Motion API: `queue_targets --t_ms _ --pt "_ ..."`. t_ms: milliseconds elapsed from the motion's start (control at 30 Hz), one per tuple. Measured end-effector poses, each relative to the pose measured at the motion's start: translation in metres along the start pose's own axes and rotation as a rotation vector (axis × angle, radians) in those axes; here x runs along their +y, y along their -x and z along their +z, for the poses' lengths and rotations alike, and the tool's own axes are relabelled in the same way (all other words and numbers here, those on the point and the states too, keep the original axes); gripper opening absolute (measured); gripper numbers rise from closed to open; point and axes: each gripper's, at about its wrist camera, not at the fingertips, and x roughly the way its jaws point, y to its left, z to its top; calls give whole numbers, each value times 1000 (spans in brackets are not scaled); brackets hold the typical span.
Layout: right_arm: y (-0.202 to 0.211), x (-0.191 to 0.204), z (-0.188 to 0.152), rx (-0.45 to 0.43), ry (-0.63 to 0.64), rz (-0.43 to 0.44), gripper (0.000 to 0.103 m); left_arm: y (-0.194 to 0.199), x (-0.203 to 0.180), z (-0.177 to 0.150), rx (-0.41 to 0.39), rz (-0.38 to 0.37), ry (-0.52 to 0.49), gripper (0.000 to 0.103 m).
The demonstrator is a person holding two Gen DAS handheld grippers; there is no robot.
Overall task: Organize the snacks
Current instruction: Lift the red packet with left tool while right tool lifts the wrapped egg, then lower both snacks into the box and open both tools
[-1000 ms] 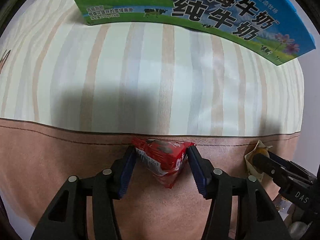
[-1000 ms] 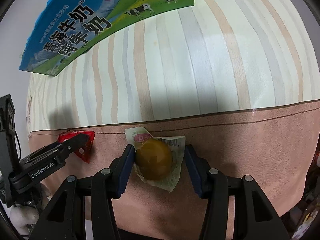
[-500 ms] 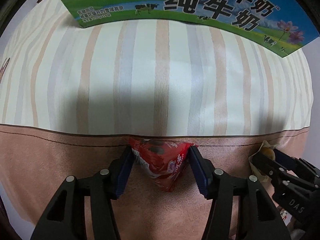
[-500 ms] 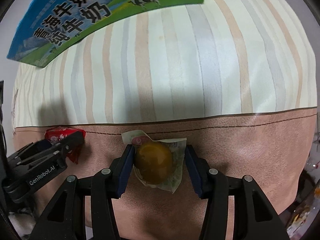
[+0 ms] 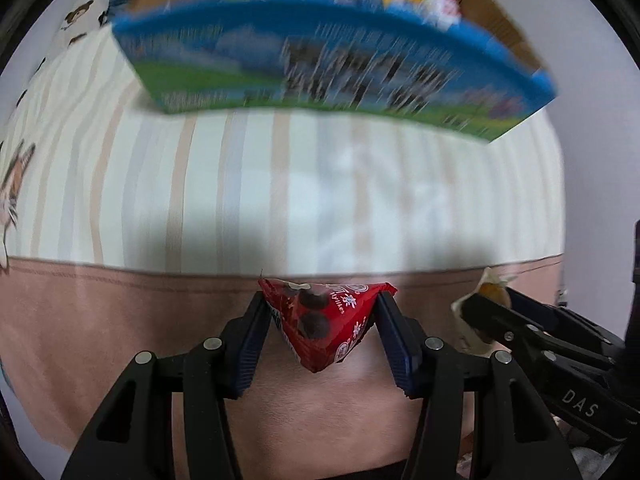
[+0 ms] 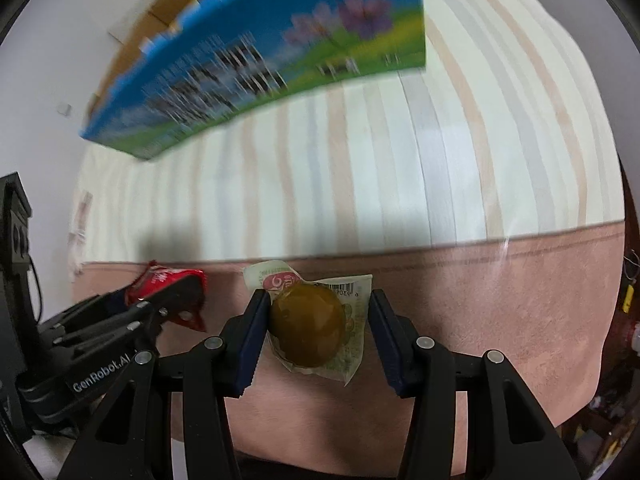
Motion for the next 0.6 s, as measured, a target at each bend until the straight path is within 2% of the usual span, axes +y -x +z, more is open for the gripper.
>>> queue_targets --t_ms 133,267,367,500,600 --pt "38 10 31 -67 18 62 53 40 -12 28 -69 -46 -16 51" --pt "76 21 70 -135 42 108 53 82 -22 73 -140 -81 -37 51" --pt "96 34 103 -177 66 116 53 108 -12 115 -179 -80 -58 51" --pt "107 41 154 -207 96 100 53 117 -3 172 -184 -48 -67 51" --pt "104 44 192 -197 103 82 53 109 9 209 -143 -15 -63 51"
